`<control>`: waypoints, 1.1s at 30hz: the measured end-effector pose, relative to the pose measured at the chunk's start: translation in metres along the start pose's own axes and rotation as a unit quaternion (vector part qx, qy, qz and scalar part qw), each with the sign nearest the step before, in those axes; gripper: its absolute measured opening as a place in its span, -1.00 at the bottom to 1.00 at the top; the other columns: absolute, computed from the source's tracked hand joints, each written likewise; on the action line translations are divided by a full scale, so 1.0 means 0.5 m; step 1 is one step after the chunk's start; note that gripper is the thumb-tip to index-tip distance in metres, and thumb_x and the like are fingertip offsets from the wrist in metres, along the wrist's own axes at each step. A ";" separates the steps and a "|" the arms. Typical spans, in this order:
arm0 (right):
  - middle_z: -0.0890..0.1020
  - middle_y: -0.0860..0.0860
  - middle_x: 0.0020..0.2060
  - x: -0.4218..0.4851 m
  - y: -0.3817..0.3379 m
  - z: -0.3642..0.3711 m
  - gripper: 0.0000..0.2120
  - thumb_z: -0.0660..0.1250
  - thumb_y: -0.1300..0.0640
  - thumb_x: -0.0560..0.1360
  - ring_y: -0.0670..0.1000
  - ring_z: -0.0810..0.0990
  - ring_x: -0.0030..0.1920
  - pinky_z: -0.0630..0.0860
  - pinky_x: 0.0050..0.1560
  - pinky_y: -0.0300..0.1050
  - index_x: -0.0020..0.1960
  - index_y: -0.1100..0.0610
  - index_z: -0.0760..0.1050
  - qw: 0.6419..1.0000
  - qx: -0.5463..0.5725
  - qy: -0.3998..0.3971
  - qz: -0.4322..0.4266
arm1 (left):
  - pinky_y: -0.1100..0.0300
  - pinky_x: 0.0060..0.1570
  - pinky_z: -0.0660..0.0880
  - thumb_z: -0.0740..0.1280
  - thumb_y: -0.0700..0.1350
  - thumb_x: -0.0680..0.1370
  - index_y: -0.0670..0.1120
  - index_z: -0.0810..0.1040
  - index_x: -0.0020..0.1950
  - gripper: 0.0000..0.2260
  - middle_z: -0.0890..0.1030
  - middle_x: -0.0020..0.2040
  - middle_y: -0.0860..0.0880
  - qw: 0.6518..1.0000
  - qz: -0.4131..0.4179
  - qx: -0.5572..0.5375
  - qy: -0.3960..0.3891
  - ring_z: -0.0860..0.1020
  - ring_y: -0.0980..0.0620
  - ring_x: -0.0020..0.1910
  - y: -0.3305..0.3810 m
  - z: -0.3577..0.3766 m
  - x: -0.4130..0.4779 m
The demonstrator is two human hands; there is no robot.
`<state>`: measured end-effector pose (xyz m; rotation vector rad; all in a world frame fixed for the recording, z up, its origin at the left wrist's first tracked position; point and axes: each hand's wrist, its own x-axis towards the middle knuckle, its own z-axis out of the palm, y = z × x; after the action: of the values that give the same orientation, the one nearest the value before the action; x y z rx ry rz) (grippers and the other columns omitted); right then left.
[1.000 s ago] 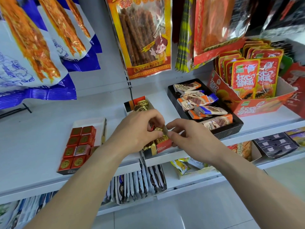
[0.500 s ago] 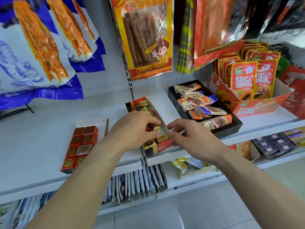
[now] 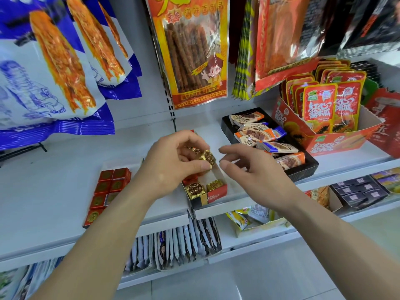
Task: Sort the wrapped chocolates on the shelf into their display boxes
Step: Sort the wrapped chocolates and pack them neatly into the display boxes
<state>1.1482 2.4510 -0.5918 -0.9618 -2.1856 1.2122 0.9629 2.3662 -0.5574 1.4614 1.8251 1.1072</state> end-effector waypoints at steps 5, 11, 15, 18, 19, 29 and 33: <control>0.71 -0.01 -0.17 0.002 -0.011 -0.007 -0.76 0.37 0.07 0.56 0.02 0.68 -0.14 0.62 -0.14 -0.07 0.23 0.04 0.56 0.995 0.096 -0.022 -0.016 | 0.29 -0.02 0.59 0.53 -0.28 0.41 -0.01 0.61 0.09 -0.67 0.66 0.08 0.10 0.997 0.007 -0.072 -0.026 0.66 0.17 -0.03 0.010 0.017 -0.016; 0.65 -0.03 -0.26 -0.004 0.023 -0.023 -0.91 0.45 0.06 0.49 0.06 0.64 -0.21 0.61 -0.13 0.07 -0.01 -0.03 0.62 0.997 0.050 0.057 0.020 | 0.37 -0.18 0.40 0.40 0.17 0.50 0.19 0.60 0.12 -0.77 0.55 -0.12 0.37 0.973 -0.017 0.202 -0.109 0.46 0.42 -0.15 -0.002 0.029 -0.035; 0.63 -0.11 -0.23 -0.009 0.023 -0.013 -0.86 0.45 0.00 0.48 -0.18 0.57 -0.31 0.42 -0.31 -0.38 0.03 -0.08 0.61 0.998 -0.045 0.037 0.026 | 0.13 0.15 0.49 0.36 0.30 0.46 0.22 0.49 0.30 -0.56 0.53 0.09 0.23 0.942 -0.041 0.280 -0.179 0.49 0.21 0.14 0.003 0.040 -0.036; 0.64 -0.11 -0.19 -0.008 0.023 -0.011 -0.83 0.45 -0.02 0.48 -0.17 0.59 -0.27 0.44 -0.30 -0.39 0.07 -0.09 0.60 0.997 -0.049 0.039 0.034 | 0.15 0.13 0.50 0.44 0.18 0.46 0.20 0.52 0.26 -0.62 0.57 0.11 0.24 0.947 -0.031 0.276 -0.158 0.51 0.22 0.14 -0.008 0.045 -0.032; 0.64 -0.11 -0.18 -0.008 0.023 -0.010 -0.82 0.45 -0.03 0.48 -0.16 0.60 -0.25 0.44 -0.30 -0.39 0.07 -0.09 0.60 0.997 -0.049 0.039 0.036 | 0.19 0.09 0.50 0.47 0.13 0.45 0.19 0.54 0.23 -0.63 0.58 0.07 0.24 0.956 -0.035 0.254 -0.145 0.52 0.25 0.10 -0.013 0.046 -0.031; 0.67 -0.06 -0.26 -0.010 0.007 -0.016 -0.89 0.40 0.02 0.53 -0.04 0.66 -0.22 0.62 -0.10 0.00 0.05 -0.03 0.61 0.998 0.014 0.044 0.034 | 0.37 -0.09 0.52 0.49 0.01 0.46 0.28 0.56 0.03 -0.77 0.61 -0.04 0.25 0.996 -0.054 0.069 -0.023 0.56 0.31 -0.06 -0.009 0.028 -0.048; 0.71 0.05 -0.25 -0.014 -0.015 -0.022 -0.87 0.35 0.17 0.57 -0.01 0.70 -0.21 0.66 -0.05 -0.01 0.09 0.12 0.62 0.992 0.114 0.036 0.041 | 0.34 -0.27 0.55 0.44 -0.17 0.52 0.12 0.61 0.09 -0.77 0.69 -0.05 0.08 0.996 -0.045 -0.047 0.058 0.68 0.15 -0.20 0.006 0.011 -0.062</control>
<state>1.1575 2.4488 -0.5803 -0.9890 -1.9197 1.4077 0.9769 2.3380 -0.5600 1.2732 1.8718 1.2371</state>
